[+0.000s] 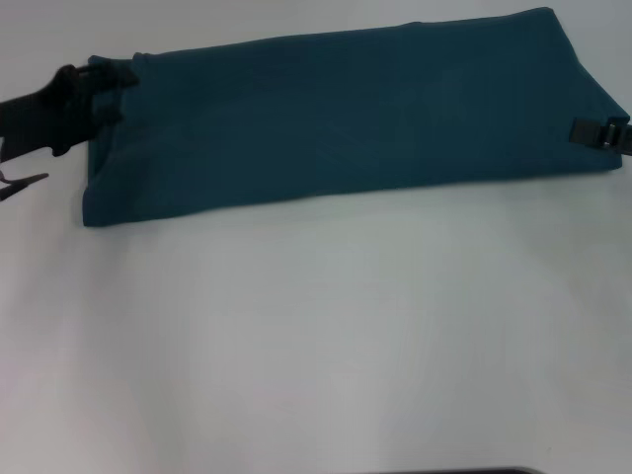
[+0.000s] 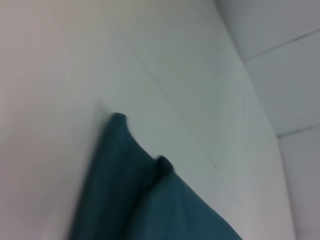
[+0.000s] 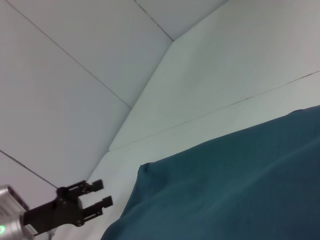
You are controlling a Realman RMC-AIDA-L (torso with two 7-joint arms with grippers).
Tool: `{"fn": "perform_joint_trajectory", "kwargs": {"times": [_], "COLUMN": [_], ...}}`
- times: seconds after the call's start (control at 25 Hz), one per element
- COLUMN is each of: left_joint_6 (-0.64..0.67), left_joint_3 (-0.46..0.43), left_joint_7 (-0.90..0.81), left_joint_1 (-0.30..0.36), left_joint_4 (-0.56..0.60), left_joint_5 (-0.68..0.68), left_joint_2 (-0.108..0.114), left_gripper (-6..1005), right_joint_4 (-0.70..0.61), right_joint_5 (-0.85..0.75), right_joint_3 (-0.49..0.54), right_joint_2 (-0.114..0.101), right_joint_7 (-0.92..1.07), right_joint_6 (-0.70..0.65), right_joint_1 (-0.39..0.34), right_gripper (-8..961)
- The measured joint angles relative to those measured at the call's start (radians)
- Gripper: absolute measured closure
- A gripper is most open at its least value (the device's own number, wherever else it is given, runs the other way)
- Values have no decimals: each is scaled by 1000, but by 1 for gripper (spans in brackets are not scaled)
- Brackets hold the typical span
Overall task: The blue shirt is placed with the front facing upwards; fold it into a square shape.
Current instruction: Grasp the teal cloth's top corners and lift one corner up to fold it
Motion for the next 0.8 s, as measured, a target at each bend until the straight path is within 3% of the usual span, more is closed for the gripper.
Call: {"fn": "perform_joint_trajectory", "kwargs": {"times": [0.24, 0.4, 0.8], "left_joint_6": [96, 59, -11], "left_joint_3": [13, 14, 6], "left_joint_7": [-26, -28, -28], "left_joint_1": [10, 14, 26], "left_joint_4": [0, 15, 60], "left_joint_5": [17, 56, 79], "left_joint_2": [16, 10, 19], "left_gripper": [401, 401, 402], "right_joint_4": [0, 0, 0], "right_joint_5": [0, 0, 0], "right_joint_3": [0, 1, 0], "right_joint_2": [-2, -1, 0], "right_joint_7": [0, 0, 0], "right_joint_6": [0, 0, 0], "right_joint_1": [0, 0, 1], "right_gripper": [34, 34, 35]}}
